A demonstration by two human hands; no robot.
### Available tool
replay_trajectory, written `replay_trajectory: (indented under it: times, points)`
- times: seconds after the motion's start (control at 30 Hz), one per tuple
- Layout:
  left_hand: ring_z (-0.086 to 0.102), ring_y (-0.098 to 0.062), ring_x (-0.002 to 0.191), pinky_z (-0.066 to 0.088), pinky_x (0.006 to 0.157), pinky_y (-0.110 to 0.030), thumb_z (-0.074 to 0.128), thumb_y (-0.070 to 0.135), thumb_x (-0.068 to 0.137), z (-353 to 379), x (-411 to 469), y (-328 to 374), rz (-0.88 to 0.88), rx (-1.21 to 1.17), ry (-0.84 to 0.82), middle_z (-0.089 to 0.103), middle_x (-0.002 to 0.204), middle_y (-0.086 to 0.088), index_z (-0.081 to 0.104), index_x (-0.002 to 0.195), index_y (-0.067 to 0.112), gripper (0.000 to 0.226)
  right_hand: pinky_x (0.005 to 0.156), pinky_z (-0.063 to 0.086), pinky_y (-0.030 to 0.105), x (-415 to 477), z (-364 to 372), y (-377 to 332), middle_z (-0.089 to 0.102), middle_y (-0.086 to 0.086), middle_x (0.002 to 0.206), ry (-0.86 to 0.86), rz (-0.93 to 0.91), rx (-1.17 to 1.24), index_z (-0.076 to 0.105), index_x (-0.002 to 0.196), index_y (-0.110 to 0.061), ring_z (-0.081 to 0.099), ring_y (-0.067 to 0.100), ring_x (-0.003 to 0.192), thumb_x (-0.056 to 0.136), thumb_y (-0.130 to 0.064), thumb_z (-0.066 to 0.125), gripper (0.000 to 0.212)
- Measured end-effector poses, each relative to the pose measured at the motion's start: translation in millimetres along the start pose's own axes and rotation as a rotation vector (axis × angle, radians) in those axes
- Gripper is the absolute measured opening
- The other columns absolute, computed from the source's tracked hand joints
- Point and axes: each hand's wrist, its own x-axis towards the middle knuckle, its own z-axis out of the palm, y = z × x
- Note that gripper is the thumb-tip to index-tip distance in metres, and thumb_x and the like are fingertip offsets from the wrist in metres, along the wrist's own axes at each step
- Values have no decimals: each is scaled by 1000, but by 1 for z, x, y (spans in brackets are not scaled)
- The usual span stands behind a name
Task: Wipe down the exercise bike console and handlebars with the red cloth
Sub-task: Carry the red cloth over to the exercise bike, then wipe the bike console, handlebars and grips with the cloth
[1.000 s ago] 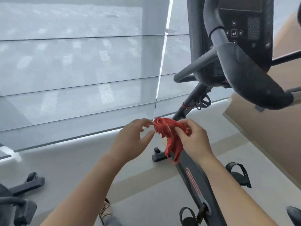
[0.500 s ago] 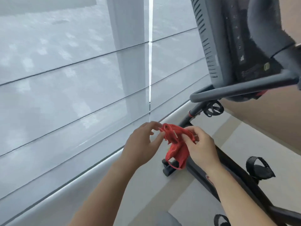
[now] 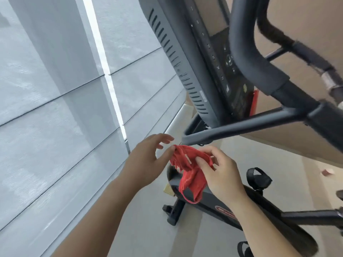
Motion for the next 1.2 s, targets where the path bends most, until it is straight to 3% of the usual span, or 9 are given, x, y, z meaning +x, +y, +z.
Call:
replay_trajectory:
  times: [0.13, 0.3, 0.6, 0.7, 0.83, 0.9, 1.03, 1.2]
  points:
    - [56, 3, 100, 42, 84, -19, 52, 42, 89, -3, 38, 16, 183, -14, -73, 59, 112, 21, 56, 113, 36, 25, 63, 49, 14, 2, -15, -13, 69, -16, 82, 136, 0, -67, 61, 87, -34, 64, 1, 74, 83, -30, 58, 7]
    - [55, 4, 97, 38, 81, -11, 50, 45, 87, -26, 81, 28, 409, -50, -159, 58, 112, 21, 56, 112, 37, 27, 59, 43, 7, 8, -15, -45, 69, -15, 79, 361, 8, -117, 62, 85, -33, 64, 0, 70, 87, -14, 61, 19]
    - [53, 0, 96, 43, 82, -19, 42, 48, 86, -93, 142, 41, 804, 6, -209, 58, 107, 17, 58, 114, 31, 37, 62, 53, 19, 29, -2, -113, 69, -14, 82, 594, -19, -254, 62, 88, -34, 66, 3, 75, 88, -24, 60, 10]
    - [54, 1, 89, 42, 73, -15, 40, 46, 88, -116, 167, 52, 913, 54, -147, 57, 100, 18, 61, 110, 30, 34, 65, 55, 23, 39, -4, -134, 69, -13, 85, 682, -49, -250, 62, 90, -32, 67, 5, 78, 88, -25, 60, 8]
    - [53, -2, 67, 46, 56, -24, 42, 32, 93, -143, 195, 70, 1091, 39, 56, 58, 77, 14, 69, 85, 24, 30, 68, 54, 20, 53, -5, -154, 70, -11, 84, 798, -87, -243, 63, 90, -28, 67, 6, 79, 88, -22, 61, 7]
    - [55, -9, 66, 45, 52, -26, 39, 32, 92, -154, 210, 80, 1173, 70, 123, 58, 72, 11, 69, 80, 20, 34, 67, 52, 16, 62, -7, -165, 70, -11, 84, 854, -107, -252, 64, 89, -28, 67, 5, 79, 87, -20, 62, 8]
    - [57, -19, 70, 47, 57, -34, 33, 33, 90, -166, 242, 102, 1253, 180, 197, 61, 75, 4, 67, 79, 17, 39, 65, 48, 11, 79, -23, -200, 69, -15, 81, 964, -199, -345, 63, 85, -29, 65, 2, 74, 87, -19, 63, 10]
    - [57, -23, 70, 44, 61, -33, 34, 33, 88, -171, 272, 126, 1331, 288, 276, 62, 80, 0, 65, 86, 18, 35, 64, 49, 18, 104, -54, -247, 68, -13, 78, 1120, -272, -518, 62, 86, -29, 64, 4, 71, 86, -23, 63, 6]
